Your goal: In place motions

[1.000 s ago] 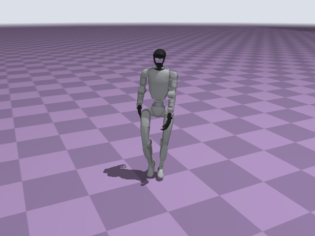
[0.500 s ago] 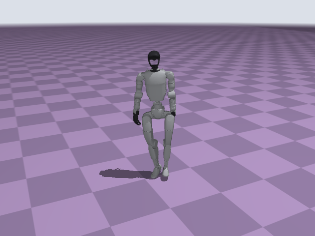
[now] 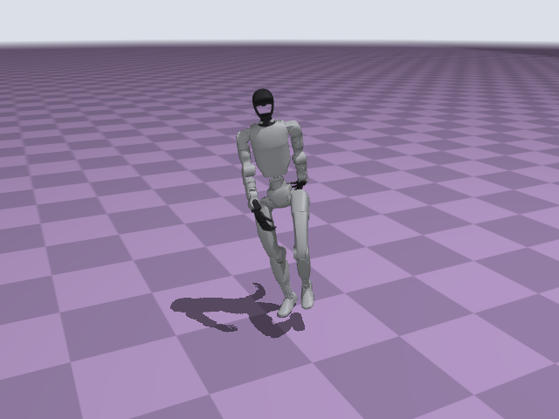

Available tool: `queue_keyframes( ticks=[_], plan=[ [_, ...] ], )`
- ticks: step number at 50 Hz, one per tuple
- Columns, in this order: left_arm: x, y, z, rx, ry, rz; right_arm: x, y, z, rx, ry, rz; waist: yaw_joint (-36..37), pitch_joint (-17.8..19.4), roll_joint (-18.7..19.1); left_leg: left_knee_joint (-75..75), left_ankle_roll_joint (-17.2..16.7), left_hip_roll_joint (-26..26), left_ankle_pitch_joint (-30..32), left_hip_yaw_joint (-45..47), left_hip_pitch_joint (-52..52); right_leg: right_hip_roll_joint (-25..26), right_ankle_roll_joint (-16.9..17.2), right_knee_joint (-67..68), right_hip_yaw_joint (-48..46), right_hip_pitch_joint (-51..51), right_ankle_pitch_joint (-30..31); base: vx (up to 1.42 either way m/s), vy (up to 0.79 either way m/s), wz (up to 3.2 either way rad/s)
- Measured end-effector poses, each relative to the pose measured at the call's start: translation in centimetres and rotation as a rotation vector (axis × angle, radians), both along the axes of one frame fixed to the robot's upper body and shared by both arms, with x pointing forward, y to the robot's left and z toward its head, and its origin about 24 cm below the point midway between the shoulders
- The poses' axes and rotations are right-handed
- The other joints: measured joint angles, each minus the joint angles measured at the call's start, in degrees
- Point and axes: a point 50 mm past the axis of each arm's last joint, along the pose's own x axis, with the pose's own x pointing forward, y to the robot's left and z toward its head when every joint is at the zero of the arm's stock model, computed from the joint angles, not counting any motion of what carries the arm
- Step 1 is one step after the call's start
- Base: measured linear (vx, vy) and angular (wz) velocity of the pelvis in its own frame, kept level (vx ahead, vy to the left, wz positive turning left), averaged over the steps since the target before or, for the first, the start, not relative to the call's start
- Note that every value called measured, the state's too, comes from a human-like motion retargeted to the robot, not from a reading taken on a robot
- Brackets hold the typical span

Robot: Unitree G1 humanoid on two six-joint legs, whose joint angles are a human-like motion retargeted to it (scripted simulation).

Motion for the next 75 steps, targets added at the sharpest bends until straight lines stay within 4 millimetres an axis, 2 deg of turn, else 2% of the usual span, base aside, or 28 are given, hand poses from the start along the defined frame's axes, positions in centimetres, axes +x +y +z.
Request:
queue_keyframes(
  ticks=[5,10,13,17,20,21,22,23,25,27,28,30,32,35,37,38,41,45,49,52,55,58,60,62,66,70,73,75],
  plan=[
    [-0.6,-0.4,0.3,-0.043,0.012,-0.007,3.4,0.8,2.3,0.028,-0.156,0.039,3.8,0.7,-1.0,6.7,-2.5,-2.1,-0.4,-0.3,-7.8,-1.3,-0.2,1.5,0.6,-0.5,-0.9,0.00,0.00,0.00],
    [1.9,-0.4,-0.8,0.009,-0.069,0.037,3.3,0.3,2.2,-0.017,-0.177,0.058,5.1,0.6,-1.1,4.4,-2.3,-2.8,-1.4,-0.6,-6.1,-1.6,-0.1,1.5,-1.0,0.0,-1.5,0.02,-0.04,0.31],
    [4.1,-0.6,-1.7,0.060,-0.159,0.129,1.4,-0.2,0.8,-0.056,-0.096,0.063,3.5,-1.1,-0.4,-0.6,-1.1,-3.9,-1.5,-2.4,-1.8,-0.8,0.1,0.9,-3.0,0.3,-1.8,0.05,-0.03,0.57],
    [6.8,-0.3,-2.7,0.135,-0.264,0.231,-2.4,-1.2,-1.3,-0.109,0.084,0.094,0.1,-4.0,0.5,-12.6,1.6,-4.9,-0.5,-4.2,7.9,0.3,0.7,0.1,-5.8,0.4,-2.2,0.07,0.01,0.52],
    [8.6,0.3,-3.2,0.174,-0.344,0.261,-5.3,-2.2,-2.5,-0.148,0.208,0.093,-2.9,-5.9,1.5,-26.6,1.2,-6.8,2.0,-8.8,17.3,1.5,1.1,-0.6,-7.7,0.8,-2.5,0.09,0.06,0.44],
    [9.0,0.5,-3.3,0.182,-0.365,0.263,-6.1,-2.5,-2.8,-0.157,0.235,0.090,-3.7,-6.5,1.8,-31.3,0.6,-7.5,3.4,-10.9,20.1,1.9,1.2,-0.7,-7.9,0.8,-2.6,0.07,0.08,0.29],
    [9.4,0.8,-3.5,0.191,-0.388,0.262,-7.0,-2.8,-3.1,-0.169,0.266,0.085,-4.5,-7.2,2.1,-36.6,0.0,-8.4,1.8,-13.2,23.2,2.2,1.4,-0.8,-8.1,0.7,-2.7,0.08,0.08,0.23],
    [9.8,1.1,-3.6,0.202,-0.415,0.256,-8.1,-3.2,-3.5,-0.182,0.306,0.076,-5.6,-8.4,2.3,-42.7,-0.6,-9.7,-5.7,-16.0,27.0,2.5,1.6,-0.7,-8.3,0.2,-2.9,0.08,0.10,0.31],
    [10.4,1.6,-3.7,0.211,-0.448,0.242,-10.0,-4.1,-3.9,-0.214,0.369,0.055,-8.2,-9.7,3.9,-53.2,-2.2,-9.2,-14.1,-15.5,34.0,4.1,1.8,-1.1,-9.2,0.6,-3.2,0.06,0.13,0.42],
    [11.1,1.9,-3.7,0.212,-0.459,0.221,-11.4,-5.0,-4.1,-0.242,0.417,0.027,-9.8,-10.7,5.7,-62.2,-5.8,-7.0,-15.2,-11.3,37.8,6.0,1.8,-1.5,-9.6,0.6,-3.5,0.01,0.15,0.40],
    [11.4,2.1,-3.8,0.214,-0.463,0.207,-12.0,-5.5,-4.2,-0.252,0.437,0.011,-10.9,-11.2,6.6,-65.3,-8.6,-5.2,-14.0,-6.1,39.0,6.9,2.0,-1.6,-10.2,0.6,-3.6,-0.02,0.12,0.59],
    [12.3,2.4,-3.8,0.206,-0.483,0.175,-12.8,-6.1,-4.3,-0.265,0.463,-0.026,-12.7,-11.5,7.1,-67.8,-13.2,-4.6,-13.5,-10.0,39.3,7.2,2.4,-2.0,-11.7,0.5,-3.6,-0.08,0.16,0.75],
    [13.5,2.7,-3.9,0.187,-0.519,0.139,-13.2,-6.6,-4.3,-0.272,0.471,-0.062,-13.7,-11.6,6.6,-67.3,-14.5,-4.9,-14.7,-11.2,38.3,6.4,2.9,-2.1,-12.9,-0.1,-3.3,-0.16,0.16,0.64],
    [15.0,3.1,-3.9,0.158,-0.568,0.078,-13.6,-7.3,-4.3,-0.270,0.468,-0.090,-11.7,-10.3,4.4,-65.1,-9.0,-7.8,-14.7,-11.4,37.8,4.8,3.1,-2.4,-12.9,0.1,-2.6,-0.14,0.17,-0.11],
    [15.6,3.2,-3.9,0.150,-0.588,0.047,-13.4,-7.5,-4.3,-0.265,0.451,-0.078,-8.3,-9.3,3.0,-63.5,-6.9,-9.3,-13.4,-13.4,37.3,3.9,3.1,-2.2,-11.0,0.2,-2.2,-0.12,0.16,-0.81],
    [15.7,3.2,-3.9,0.149,-0.593,0.039,-13.3,-7.6,-4.3,-0.265,0.441,-0.065,-7.1,-9.0,2.3,-63.1,-6.6,-10.0,-12.9,-15.2,37.1,3.5,3.2,-2.0,-10.4,0.2,-2.0,-0.10,0.10,-0.78],
    [14.7,2.8,-4.0,0.151,-0.573,0.060,-12.7,-7.7,-4.3,-0.278,0.408,0.006,-5.4,-9.1,2.2,-63.4,-5.2,-9.1,-14.4,-11.3,38.4,3.1,3.8,-1.4,-9.0,0.3,-1.7,-0.13,0.18,-0.56],
    [10.9,2.2,-3.5,0.153,-0.433,0.155,-12.4,-6.6,-4.4,-0.275,0.349,0.122,-8.8,-11.0,2.8,-64.7,-4.1,-9.0,-14.7,-11.3,39.7,3.0,4.4,-0.3,-9.0,0.6,-2.0,-0.03,0.18,-0.16],
    [8.0,2.8,-2.6,0.178,-0.295,0.167,-12.8,-6.2,-4.5,-0.255,0.270,0.156,-10.9,-10.7,3.2,-66.2,-3.6,-8.9,-14.5,-11.3,41.6,2.5,5.1,2.8,-8.4,0.7,-3.2,-0.05,0.11,-0.22],
    [7.3,3.9,-2.3,0.219,-0.242,0.127,-14.4,-6.5,-4.7,-0.278,0.280,0.136,-10.8,-9.3,3.1,-67.6,-3.4,-8.8,-14.3,-11.1,44.1,2.1,5.0,6.7,-7.9,0.7,-3.7,-0.08,0.11,-0.26],
    [8.0,4.5,-2.3,0.266,-0.243,0.106,-17.2,-7.2,-5.1,-0.317,0.349,0.080,-10.7,-8.5,3.7,-68.3,-3.5,-7.8,-14.3,-10.6,45.5,1.8,4.2,12.1,-7.6,-0.7,-1.0,-0.09,0.11,-0.23],
    [11.2,3.5,-2.9,0.321,-0.307,0.140,-20.3,-8.1,-5.1,-0.332,0.457,0.029,-11.8,-6.9,5.6,-68.2,-4.0,-5.5,-14.0,-10.3,46.1,0.3,3.4,22.7,-8.4,-5.0,8.8,-0.18,0.10,-0.05],
    [14.4,2.3,-3.3,0.319,-0.404,0.173,-21.8,-8.9,-5.0,-0.333,0.533,0.000,-13.2,-4.8,7.3,-68.0,-4.6,-3.7,-13.8,-10.4,46.4,-0.1,1.8,32.1,-6.9,-9.9,16.6,-0.26,0.16,0.07],
    [18.2,1.2,-3.5,0.280,-0.533,0.183,-23.2,-10.0,-4.7,-0.351,0.595,-0.042,-15.4,-3.1,8.8,-68.1,-5.0,-2.5,-13.4,-10.7,46.2,1.7,0.0,41.6,-2.6,-16.5,20.9,-0.27,0.20,0.17],
    [25.9,-0.3,-2.5,0.193,-0.762,0.131,-25.8,-11.8,-3.9,-0.389,0.701,-0.136,-21.7,-1.1,11.1,-69.4,-5.2,-1.0,-12.7,-9.9,45.3,-0.5,-0.9,61.2,-4.2,-30.1,14.3,-0.23,0.19,0.27],
    [32.6,-1.2,-0.6,0.160,-1.029,0.034,-27.8,-12.4,-3.4,-0.380,0.784,-0.245,-26.6,0.7,12.9,-69.0,-5.7,1.9,-12.3,-8.0,43.1,0.5,0.0,72.8,-4.0,-41.4,12.0,-0.15,0.09,0.33],
    [36.2,-2.1,1.0,0.132,-1.189,-0.009,-29.1,-12.3,-3.2,-0.362,0.814,-0.295,-28.3,0.4,13.5,-68.2,-6.0,3.3,-12.6,-7.0,41.0,0.6,0.7,75.1,-4.3,-46.1,11.8,-0.03,0.06,0.13],
    [37.8,-2.7,1.9,0.105,-1.261,-0.018,-29.7,-12.2,-3.1,-0.367,0.828,-0.305,-28.5,0.5,13.3,-68.0,-6.1,3.5,-12.8,-6.5,40.7,0.4,0.4,74.4,-4.7,-46.6,11.9,-0.01,0.01,-0.12]
  ],
)
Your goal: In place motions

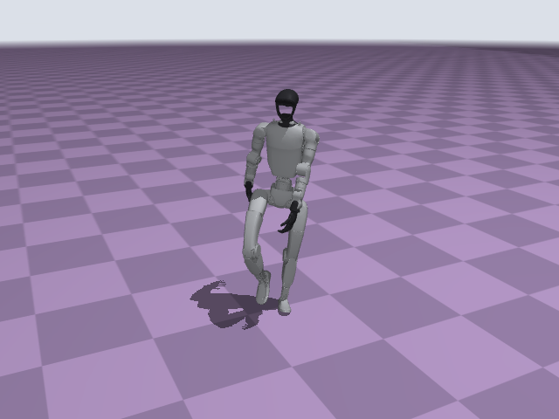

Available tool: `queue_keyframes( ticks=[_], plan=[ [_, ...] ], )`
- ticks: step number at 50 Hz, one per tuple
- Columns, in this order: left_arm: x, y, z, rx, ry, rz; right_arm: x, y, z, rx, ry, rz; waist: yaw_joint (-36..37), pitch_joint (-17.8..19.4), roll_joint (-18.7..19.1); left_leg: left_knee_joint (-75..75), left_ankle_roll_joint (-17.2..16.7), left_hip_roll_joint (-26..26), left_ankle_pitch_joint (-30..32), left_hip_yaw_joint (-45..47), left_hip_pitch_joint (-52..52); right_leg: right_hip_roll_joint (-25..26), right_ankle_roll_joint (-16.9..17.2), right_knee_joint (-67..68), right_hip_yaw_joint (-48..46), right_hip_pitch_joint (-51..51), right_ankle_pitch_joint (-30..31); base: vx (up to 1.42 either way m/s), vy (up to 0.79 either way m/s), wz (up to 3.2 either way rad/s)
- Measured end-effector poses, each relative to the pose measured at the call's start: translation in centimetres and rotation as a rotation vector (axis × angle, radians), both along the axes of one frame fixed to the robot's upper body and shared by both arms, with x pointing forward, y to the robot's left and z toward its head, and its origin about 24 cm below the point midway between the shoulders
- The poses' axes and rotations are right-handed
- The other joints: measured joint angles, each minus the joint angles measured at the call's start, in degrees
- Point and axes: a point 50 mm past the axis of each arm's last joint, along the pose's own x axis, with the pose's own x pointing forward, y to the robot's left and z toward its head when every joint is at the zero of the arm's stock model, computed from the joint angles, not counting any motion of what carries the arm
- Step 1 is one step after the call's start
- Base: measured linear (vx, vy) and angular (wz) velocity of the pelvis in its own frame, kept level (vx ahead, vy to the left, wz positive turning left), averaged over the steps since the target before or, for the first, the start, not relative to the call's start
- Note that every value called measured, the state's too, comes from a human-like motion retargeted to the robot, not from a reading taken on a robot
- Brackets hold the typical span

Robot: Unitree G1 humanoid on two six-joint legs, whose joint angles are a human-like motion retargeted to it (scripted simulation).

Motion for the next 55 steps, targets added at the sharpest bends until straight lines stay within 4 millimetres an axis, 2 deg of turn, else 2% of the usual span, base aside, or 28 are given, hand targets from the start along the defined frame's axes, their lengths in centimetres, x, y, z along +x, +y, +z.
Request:
queue_keyframes(
  ticks=[3,5,7,10,14,15,17,18,20,22,25,28,30,32,38,40,43,45,47,50,53,55],
  plan=[
    [0.8,-0.8,0.5,-0.034,-0.046,-0.005,-0.2,0.3,0.0,0.006,0.021,0.023,0.8,-0.4,-0.8,-0.2,0.1,-0.5,-0.4,0.9,0.6,0.4,0.6,-4.9,0.5,3.2,0.8,0.02,0.01,-0.35],
    [0.3,-0.9,0.3,-0.050,-0.042,0.000,0.1,0.6,-0.2,0.026,0.019,0.046,1.5,-1.1,-1.3,-0.5,0.2,-1.0,-0.7,1.4,1.0,1.0,1.9,-10.4,1.3,7.0,1.9,0.04,-0.01,-0.36],
    [-1.0,-0.7,-0.5,-0.057,0.006,-0.004,1.0,1.1,-0.5,0.040,-0.026,0.069,2.5,-2.0,-1.9,-0.9,0.4,-1.8,-1.1,1.9,1.5,1.1,2.9,-17.3,1.3,12.2,3.2,0.09,-0.01,-0.39],
    [-4.5,-0.3,-2.2,-0.064,0.151,-0.041,2.9,1.6,-1.1,-0.010,-0.149,0.047,4.7,-4.1,-2.8,-1.5,0.8,-3.4,-1.7,2.5,2.0,2.0,4.5,-30.1,2.0,20.9,5.7,0.13,-0.02,-0.43],
    [-11.4,1.3,-4.3,-0.045,0.436,-0.076,5.9,2.3,-1.6,-0.037,-0.298,-0.034,7.0,-6.5,-5.4,-2.1,1.7,-6.9,-2.7,3.1,3.0,5.4,6.8,-50.2,9.7,32.4,7.2,0.17,-0.02,-0.23],
    [-13.1,1.7,-4.6,-0.032,0.509,-0.078,6.7,2.4,-1.7,-0.027,-0.329,-0.045,7.2,-7.0,-6.2,-2.1,2.1,-8.2,-2.9,2.8,3.2,5.6,8.0,-55.7,11.8,35.4,6.0,0.17,-0.05,0.16],
    [-16.2,2.8,-4.9,0.002,0.637,-0.062,8.4,2.5,-1.8,0.005,-0.376,-0.035,7.6,-7.6,-7.8,-1.9,2.8,-10.6,-3.5,2.4,3.6,4.4,8.1,-64.0,10.0,40.7,-2.8,0.18,-0.05,0.05],
    [-17.5,3.3,-5.0,0.019,0.688,-0.048,9.3,2.5,-1.7,0.023,-0.394,-0.018,8.5,-7.8,-8.5,-1.9,3.0,-11.4,-3.8,2.8,3.8,2.8,6.9,-67.2,4.8,42.7,-6.1,0.18,-0.02,-0.22],
    [-19.9,3.7,-5.1,0.044,0.775,-0.013,10.7,2.5,-1.7,0.060,-0.422,0.032,9.9,-8.3,-9.7,-2.1,3.0,-12.6,-4.5,3.1,4.5,2.1,5.3,-72.1,1.6,44.6,-8.9,0.19,-0.03,-0.33],
    [-21.6,3.8,-5.2,0.035,0.816,0.028,11.9,2.5,-1.6,0.090,-0.442,0.111,12.7,-9.0,-10.6,-2.3,2.9,-13.3,-5.2,4.1,4.4,0.8,6.0,-75.4,-0.9,44.7,-6.6,0.18,-0.04,-0.68],
    [-23.1,3.5,-5.2,-0.026,0.831,0.108,13.7,2.5,-1.4,0.118,-0.475,0.264,16.5,-10.2,-11.4,-3.0,2.2,-13.4,-6.1,6.4,3.3,0.9,6.4,-76.0,1.8,42.5,-5.6,0.06,-0.02,-0.77],
    [-23.8,3.1,-5.3,-0.103,0.827,0.190,14.5,2.5,-1.3,0.094,-0.486,0.398,15.4,-9.7,-10.7,-3.3,1.3,-12.7,-6.2,5.7,2.5,1.4,4.8,-73.8,2.7,40.5,-7.1,0.04,-0.04,0.18],
    [-24.3,3.0,-5.3,-0.136,0.829,0.232,13.9,2.2,-1.3,0.062,-0.470,0.436,13.9,-9.2,-9.8,-3.2,0.8,-12.1,-6.2,4.7,2.1,1.7,4.6,-73.1,1.9,40.6,-7.9,0.07,-0.08,0.65],
    [-24.7,3.0,-5.2,-0.151,0.843,0.259,12.3,1.8,-1.4,0.033,-0.426,0.417,13.0,-8.7,-9.0,-3.0,0.2,-11.4,-6.2,3.9,2.0,1.9,4.6,-73.0,0.5,41.3,-8.5,0.13,-0.12,0.72],
    [-24.8,3.3,-5.3,-0.179,0.841,0.241,4.6,0.7,-1.1,-0.012,-0.169,0.179,13.7,-8.4,-8.5,-2.8,-1.1,-11.3,-6.7,1.5,1.7,2.2,4.4,-74.6,-1.9,43.3,-10.4,0.13,-0.10,0.47],
    [-24.7,3.4,-5.4,-0.205,0.810,0.220,2.7,0.7,-0.8,-0.037,-0.102,0.104,14.3,-8.6,-8.4,-2.6,-1.5,-11.1,-7.0,1.1,1.4,2.4,4.2,-75.1,-2.0,43.5,-10.8,0.14,-0.12,0.16],
    [-24.8,3.9,-5.6,-0.189,0.741,0.216,1.4,0.8,-0.4,-0.089,-0.041,0.033,14.3,-8.9,-7.8,-1.4,-1.8,-10.5,-7.9,1.0,0.5,2.8,3.9,-75.5,-2.6,43.6,-11.3,0.11,-0.16,0.16],
    [-25.4,4.2,-5.7,-0.121,0.734,0.263,1.7,1.0,-0.5,-0.118,-0.045,0.015,14.0,-9.0,-7.6,0.7,-1.6,-10.0,-9.3,1.4,-0.5,2.8,3.6,-75.6,-2.6,43.5,-11.6,0.11,-0.19,0.16],
    [-26.8,4.2,-5.6,-0.071,0.770,0.303,3.1,1.5,-0.9,-0.119,-0.095,0.032,13.9,-9.1,-7.9,4.6,-0.4,-9.9,-10.6,1.7,-1.9,2.2,3.5,-75.5,-2.4,43.5,-11.9,0.13,-0.16,0.06],
    [-30.5,3.9,-5.1,-0.057,0.866,0.324,7.0,2.7,-1.5,-0.065,-0.204,0.083,15.3,-8.8,-9.1,15.1,2.3,-9.7,-8.4,4.5,-6.1,0.8,3.2,-75.2,-0.5,43.7,-12.2,0.13,-0.15,-0.34],
    [-34.3,2.8,-3.8,-0.126,1.026,0.287,13.1,4.7,-1.8,0.043,-0.376,0.105,16.9,-7.6,-10.0,35.5,3.4,-5.8,3.2,6.7,-17.0,-0.8,3.4,-74.8,0.5,43.5,-12.4,0.00,-0.19,-0.20],
    [-36.4,2.4,-2.8,-0.169,1.132,0.255,17.8,6.3,-1.3,0.111,-0.526,0.104,20.5,-5.5,-10.9,46.9,5.2,-7.6,13.0,3.7,-25.1,-1.7,3.5,-74.3,2.4,43.7,-12.4,-0.08,-0.20,-0.63]
  ],
)
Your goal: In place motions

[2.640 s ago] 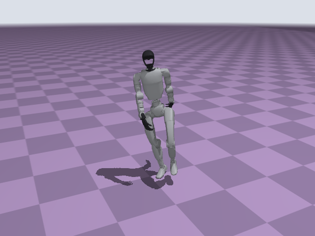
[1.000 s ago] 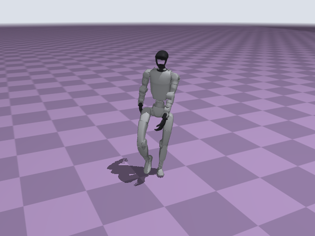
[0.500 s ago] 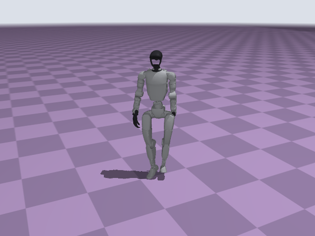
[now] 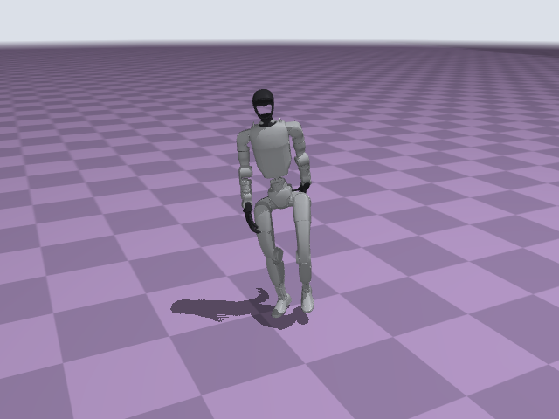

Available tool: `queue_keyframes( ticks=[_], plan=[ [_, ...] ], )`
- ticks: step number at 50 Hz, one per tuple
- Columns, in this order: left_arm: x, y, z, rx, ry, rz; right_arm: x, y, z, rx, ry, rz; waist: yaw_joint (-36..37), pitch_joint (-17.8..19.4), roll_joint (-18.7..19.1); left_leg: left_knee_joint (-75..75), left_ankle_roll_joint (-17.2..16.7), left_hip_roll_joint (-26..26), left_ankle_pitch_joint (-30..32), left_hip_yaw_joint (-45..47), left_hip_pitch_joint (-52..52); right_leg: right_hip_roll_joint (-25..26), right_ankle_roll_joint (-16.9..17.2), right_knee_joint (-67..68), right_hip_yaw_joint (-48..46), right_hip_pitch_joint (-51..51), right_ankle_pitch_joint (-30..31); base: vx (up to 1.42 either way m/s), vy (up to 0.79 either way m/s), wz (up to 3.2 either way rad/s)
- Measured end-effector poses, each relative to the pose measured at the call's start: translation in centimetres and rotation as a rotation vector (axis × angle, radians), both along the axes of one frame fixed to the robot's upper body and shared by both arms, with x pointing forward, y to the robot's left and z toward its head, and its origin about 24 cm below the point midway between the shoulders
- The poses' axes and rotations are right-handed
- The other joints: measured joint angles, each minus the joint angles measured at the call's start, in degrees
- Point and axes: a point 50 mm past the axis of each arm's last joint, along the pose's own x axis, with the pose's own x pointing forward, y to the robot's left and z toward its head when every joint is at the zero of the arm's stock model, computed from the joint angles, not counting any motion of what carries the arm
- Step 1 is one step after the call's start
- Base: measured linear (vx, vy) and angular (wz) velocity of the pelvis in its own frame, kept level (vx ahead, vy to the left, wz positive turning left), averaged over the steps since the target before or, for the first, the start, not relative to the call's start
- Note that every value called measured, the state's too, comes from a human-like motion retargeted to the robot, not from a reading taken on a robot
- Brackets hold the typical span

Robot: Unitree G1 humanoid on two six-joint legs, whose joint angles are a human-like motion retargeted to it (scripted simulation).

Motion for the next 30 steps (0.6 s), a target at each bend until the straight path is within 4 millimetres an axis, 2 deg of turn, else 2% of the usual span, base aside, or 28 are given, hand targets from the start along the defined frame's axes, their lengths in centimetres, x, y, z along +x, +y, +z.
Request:
queue_keyframes(
  ticks=[2,3,5,9,12,15,18,20,22,26,28,30],
  plan=[
    [-2.0,-0.2,1.0,-0.066,0.082,-0.005,4.5,1.4,1.1,0.075,-0.127,-0.016,4.7,2.0,-1.7,13.4,0.2,-0.3,-4.6,1.5,-8.8,-0.9,-0.7,0.2,1.6,0.4,0.4,0.03,-0.18,-0.76],
    [-3.1,-0.3,1.6,-0.098,0.124,-0.004,6.5,2.0,1.8,0.105,-0.184,-0.034,6.6,2.3,-2.4,19.2,0.9,1.5,-6.6,4.0,-13.4,-1.2,-1.3,0.1,1.4,0.5,0.6,0.04,-0.12,-0.53],
    [-4.5,-0.6,2.5,-0.137,0.191,0.004,10.5,3.1,3.5,0.152,-0.312,-0.067,12.0,3.2,-4.5,28.5,0.2,3.3,-9.2,6.8,-23.5,-2.9,-1.8,0.9,3.3,-0.5,0.5,-0.03,-0.09,-0.72],
    [-5.2,-1.0,3.0,-0.186,0.200,0.053,17.9,5.0,8.6,0.249,-0.585,-0.012,20.2,7.9,-8.6,37.1,-4.4,5.1,-11.2,10.1,-38.2,-7.3,-2.5,5.1,8.3,-3.1,-0.4,-0.06,-0.10,-0.87],
    [-5.2,-1.2,2.9,-0.178,0.194,0.070,21.6,5.5,12.3,0.253,-0.751,0.073,23.9,10.6,-10.3,37.1,-6.3,5.1,-12.9,11.7,-42.7,-9.3,-3.1,7.6,11.0,-4.5,-1.0,0.05,-0.04,-0.39],
    [-4.7,-1.4,2.6,-0.149,0.173,0.090,23.4,5.8,14.3,0.193,-0.843,0.153,24.6,10.2,-11.1,36.4,-6.5,5.6,-14.5,12.4,-43.4,-9.7,-3.2,8.1,11.2,-5.2,-1.4,0.08,-0.04,0.07],
    [-3.1,-1.1,1.7,-0.146,0.111,0.077,23.6,5.7,14.5,0.157,-0.849,0.163,23.3,7.9,-10.8,34.9,-5.9,5.2,-15.2,11.1,-40.2,-8.3,-3.4,7.3,10.4,-5.0,-1.6,0.04,-0.04,0.42],
    [-1.9,-0.5,1.1,-0.129,0.061,0.051,23.0,5.7,13.6,0.162,-0.810,0.160,21.7,5.5,-10.6,32.5,-5.4,4.5,-15.4,9.8,-36.5,-7.2,-3.2,6.2,9.0,-4.7,-1.8,0.07,-0.04,0.70],
    [-0.7,0.3,0.4,-0.086,0.009,0.028,21.4,5.7,11.9,0.166,-0.735,0.154,19.6,2.8,-10.1,28.9,-5.1,3.5,-15.4,8.1,-31.4,-6.1,-2.8,5.0,7.0,-4.1,-1.9,0.13,-0.01,0.78],
    [1.7,1.6,-0.7,0.012,-0.076,0.026,16.8,5.3,7.5,0.136,-0.549,0.142,14.5,-1.4,-7.7,16.7,-3.9,-0.8,-14.2,2.9,-17.8,-3.3,-2.1,3.1,2.3,-1.8,-2.2,0.15,0.02,0.79],
    [3.0,2.0,-1.3,0.051,-0.122,0.045,13.9,4.9,5.5,0.115,-0.432,0.138,11.7,-2.6,-6.4,7.2,-3.0,-4.0,-12.6,-0.7,-9.5,-2.0,-1.7,2.5,0.2,-0.5,-2.4,0.11,0.07,0.67],
    [4.4,2.2,-1.7,0.083,-0.179,0.067,10.6,4.4,3.6,0.101,-0.307,0.139,9.7,-3.4,-5.4,-4.4,-3.8,-5.9,-11.4,-4.3,-0.9,-1.0,-1.2,2.0,-1.3,0.6,-2.5,0.08,0.12,0.33]
  ],
)
